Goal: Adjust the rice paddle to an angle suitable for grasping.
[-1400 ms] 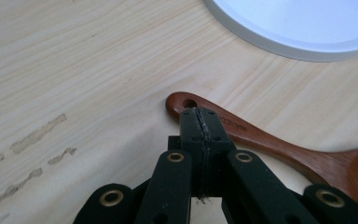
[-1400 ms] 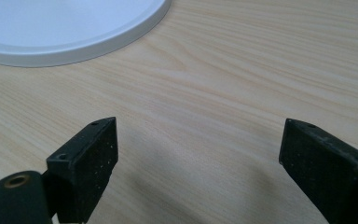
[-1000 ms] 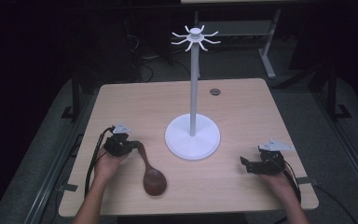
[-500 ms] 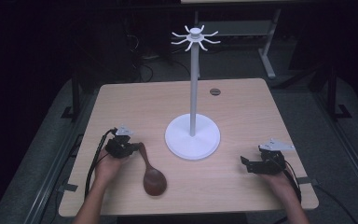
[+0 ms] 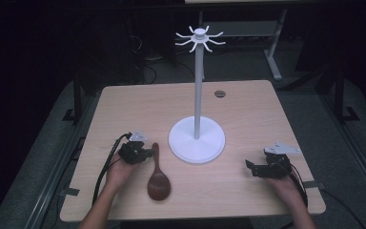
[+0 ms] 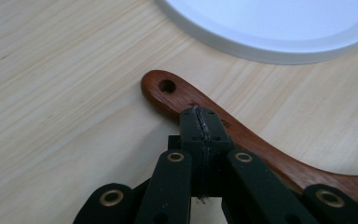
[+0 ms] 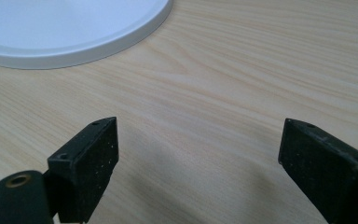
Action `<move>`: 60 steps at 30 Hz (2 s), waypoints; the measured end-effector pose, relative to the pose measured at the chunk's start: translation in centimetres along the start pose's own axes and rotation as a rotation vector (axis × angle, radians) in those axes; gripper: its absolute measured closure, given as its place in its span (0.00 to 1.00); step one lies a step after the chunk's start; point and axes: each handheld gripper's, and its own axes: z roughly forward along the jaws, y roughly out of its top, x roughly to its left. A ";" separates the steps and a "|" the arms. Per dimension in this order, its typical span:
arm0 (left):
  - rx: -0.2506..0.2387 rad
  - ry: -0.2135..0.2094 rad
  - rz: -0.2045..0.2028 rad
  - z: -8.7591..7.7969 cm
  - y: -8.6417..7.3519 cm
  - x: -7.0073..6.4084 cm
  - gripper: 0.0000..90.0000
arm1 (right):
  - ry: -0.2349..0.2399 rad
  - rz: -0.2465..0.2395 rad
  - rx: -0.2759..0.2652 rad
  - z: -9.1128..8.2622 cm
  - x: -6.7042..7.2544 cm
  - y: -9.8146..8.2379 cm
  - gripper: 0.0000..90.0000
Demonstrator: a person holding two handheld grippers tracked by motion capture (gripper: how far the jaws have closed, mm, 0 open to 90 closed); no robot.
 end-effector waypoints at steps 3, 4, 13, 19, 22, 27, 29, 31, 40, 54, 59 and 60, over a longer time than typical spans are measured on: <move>-0.007 -0.002 0.008 0.2 0.1 -0.4 1.00 | 0.000 0.000 0.000 0.0 0.0 0.0 0.13; 0.003 -0.002 0.033 0.3 0.3 -0.6 1.00 | -0.001 0.000 0.000 0.0 0.0 0.0 0.13; 0.008 -0.031 0.043 0.8 0.7 -1.7 1.00 | 0.000 0.002 0.001 0.0 0.0 0.0 0.13; 0.008 -0.063 0.037 -0.5 1.3 -3.2 1.00 | 0.001 0.006 -0.001 -0.1 0.0 0.0 0.13; 0.025 -0.104 0.058 -0.9 1.6 -5.2 1.00 | 0.001 0.003 0.002 -0.1 0.0 0.0 0.13; 0.047 -0.154 0.090 -1.4 1.6 -7.7 1.00 | -0.001 0.007 -0.003 -0.1 -0.2 -0.1 0.13; 0.054 -0.172 0.095 -1.5 1.4 -8.4 1.00 | -0.002 0.010 -0.001 -0.1 -0.2 -0.1 0.13; 0.060 -0.196 0.100 -1.5 1.0 -9.0 1.00 | -0.001 0.006 -0.002 -0.1 -0.2 -0.1 0.13; 0.087 -0.233 0.106 -1.0 0.2 -10.7 1.00 | -0.003 0.006 0.002 -0.1 -0.1 -0.1 0.13; 0.167 -0.194 0.151 -1.3 -0.3 -10.2 1.00 | -0.001 0.004 0.001 -0.1 -0.1 -0.1 0.13; 0.182 -0.148 0.141 -1.4 -0.5 -9.4 1.00 | -0.002 0.010 0.003 -0.1 -0.2 -0.1 0.13; 0.180 -0.138 0.136 -1.5 -0.6 -9.2 1.00 | -0.002 0.010 0.002 -0.1 -0.2 -0.1 0.13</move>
